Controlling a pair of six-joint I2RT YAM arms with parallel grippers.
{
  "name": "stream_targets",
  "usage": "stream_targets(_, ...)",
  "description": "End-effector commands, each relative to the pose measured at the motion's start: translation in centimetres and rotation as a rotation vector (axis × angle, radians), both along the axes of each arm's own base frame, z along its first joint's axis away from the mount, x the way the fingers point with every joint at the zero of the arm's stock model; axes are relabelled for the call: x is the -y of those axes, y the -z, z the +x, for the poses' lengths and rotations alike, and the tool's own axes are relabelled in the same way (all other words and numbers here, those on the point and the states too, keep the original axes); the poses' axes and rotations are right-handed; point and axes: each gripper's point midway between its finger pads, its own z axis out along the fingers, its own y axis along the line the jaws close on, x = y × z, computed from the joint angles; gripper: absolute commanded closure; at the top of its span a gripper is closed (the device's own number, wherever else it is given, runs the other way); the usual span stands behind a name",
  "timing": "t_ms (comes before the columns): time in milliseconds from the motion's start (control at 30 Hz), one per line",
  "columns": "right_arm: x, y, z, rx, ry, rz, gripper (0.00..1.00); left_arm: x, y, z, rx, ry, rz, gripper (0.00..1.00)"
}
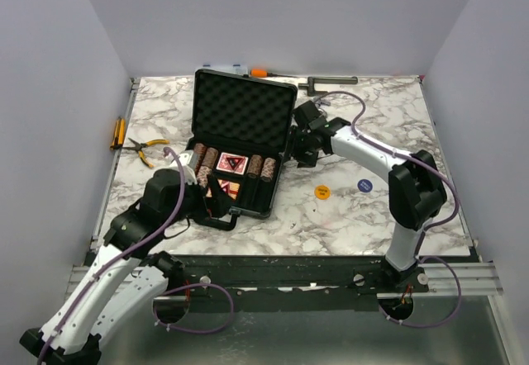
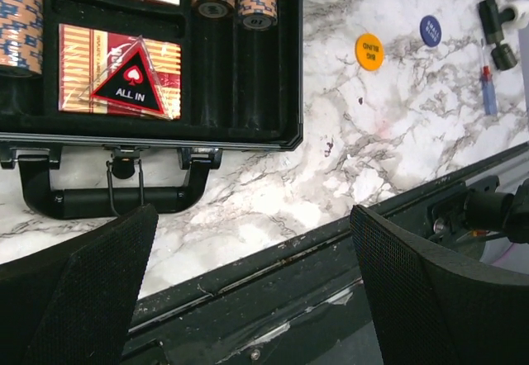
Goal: Pack up texas hold em set
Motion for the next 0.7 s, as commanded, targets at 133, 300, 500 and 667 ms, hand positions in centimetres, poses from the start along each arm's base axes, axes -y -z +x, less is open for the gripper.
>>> stream_targets(133,9.5,-11.5,2.9,0.187,0.231,-0.155,0.25,4.9,-1.9,3.6,0.013,0.142,0.055,0.04)
stream_targets(300,13.9,-17.8,2.4,0.278,0.355,-0.200,0.10,10.2,-2.1,5.5,0.058,0.260,0.125,0.06)
stream_targets(500,16.0,-24.6,-0.6,0.394,0.440,-0.108,0.07,16.9,-0.9,7.1,0.049,0.404,0.215,0.10)
stream_targets(667,16.4,-29.1,-3.5,0.502,0.443,0.025,0.07,21.4,0.7,7.8,0.039,0.492,0.295,0.11)
